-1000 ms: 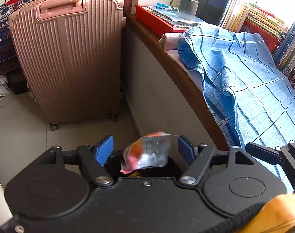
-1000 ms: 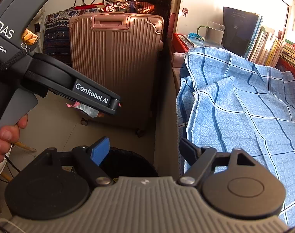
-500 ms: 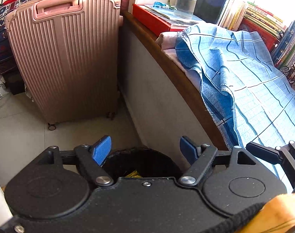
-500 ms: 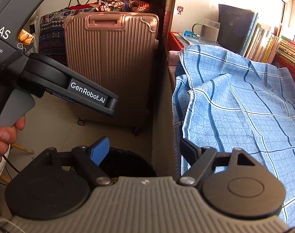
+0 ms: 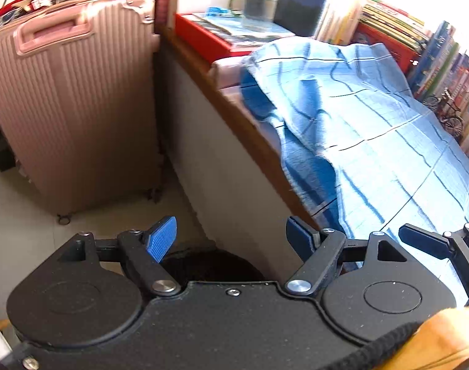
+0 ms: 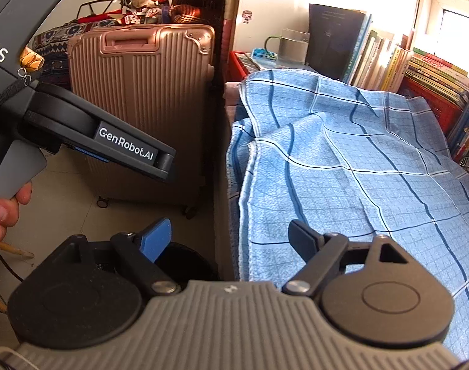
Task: Collect trash
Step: 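Move both open tools back over the remaining wrappers on the bed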
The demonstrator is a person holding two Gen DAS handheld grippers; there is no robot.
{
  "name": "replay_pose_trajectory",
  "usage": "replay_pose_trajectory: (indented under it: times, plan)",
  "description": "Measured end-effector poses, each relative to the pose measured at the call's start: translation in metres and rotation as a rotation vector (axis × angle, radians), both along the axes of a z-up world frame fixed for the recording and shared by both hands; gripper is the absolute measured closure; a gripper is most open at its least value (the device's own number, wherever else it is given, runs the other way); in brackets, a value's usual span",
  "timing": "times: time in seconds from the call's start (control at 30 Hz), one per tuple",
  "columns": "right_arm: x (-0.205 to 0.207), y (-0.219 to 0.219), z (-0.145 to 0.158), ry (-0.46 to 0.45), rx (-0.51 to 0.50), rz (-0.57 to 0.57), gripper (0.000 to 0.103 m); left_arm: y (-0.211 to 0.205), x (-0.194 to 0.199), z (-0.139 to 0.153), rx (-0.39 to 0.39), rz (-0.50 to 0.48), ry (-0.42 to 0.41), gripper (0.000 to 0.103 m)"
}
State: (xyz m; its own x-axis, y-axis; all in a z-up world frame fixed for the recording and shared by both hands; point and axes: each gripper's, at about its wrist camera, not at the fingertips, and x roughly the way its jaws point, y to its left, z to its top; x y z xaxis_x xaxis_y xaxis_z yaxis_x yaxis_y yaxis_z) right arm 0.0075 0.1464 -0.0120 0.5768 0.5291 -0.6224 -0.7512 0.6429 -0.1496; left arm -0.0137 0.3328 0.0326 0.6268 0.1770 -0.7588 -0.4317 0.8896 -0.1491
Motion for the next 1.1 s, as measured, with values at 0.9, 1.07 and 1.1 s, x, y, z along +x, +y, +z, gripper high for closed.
replay_pose_trajectory:
  times: [0.9,1.07,1.1]
  plan:
    - [0.052,-0.075,0.016,-0.044,0.052,-0.438,0.01,-0.091,0.117,0.031,0.045,-0.41,-0.075,0.026]
    - [0.059,-0.09,0.018,-0.055,0.046,-0.5,0.01,-0.11,0.134,0.029,0.041,-0.479,-0.072,0.026]
    - [0.061,-0.094,0.019,-0.058,0.045,-0.513,0.01,-0.114,0.138,0.028,0.041,-0.49,-0.069,0.026]
